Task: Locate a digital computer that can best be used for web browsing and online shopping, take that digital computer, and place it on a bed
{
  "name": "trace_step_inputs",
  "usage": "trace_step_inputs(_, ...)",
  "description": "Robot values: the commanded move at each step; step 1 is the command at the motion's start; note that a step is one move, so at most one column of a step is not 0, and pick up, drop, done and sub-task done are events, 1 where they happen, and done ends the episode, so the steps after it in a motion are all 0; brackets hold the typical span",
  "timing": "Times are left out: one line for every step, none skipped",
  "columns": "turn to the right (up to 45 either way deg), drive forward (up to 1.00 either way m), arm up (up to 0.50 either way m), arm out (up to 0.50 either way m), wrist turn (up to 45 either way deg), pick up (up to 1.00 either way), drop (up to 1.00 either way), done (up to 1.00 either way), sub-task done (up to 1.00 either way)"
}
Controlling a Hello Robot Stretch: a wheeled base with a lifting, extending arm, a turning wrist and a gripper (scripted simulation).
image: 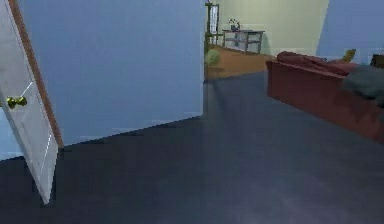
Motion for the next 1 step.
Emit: trace_step_inputs(-3.0, 0.00, 0.00, 0.00, 0.0, 0.00, 0.00, 0.00, 0.00)
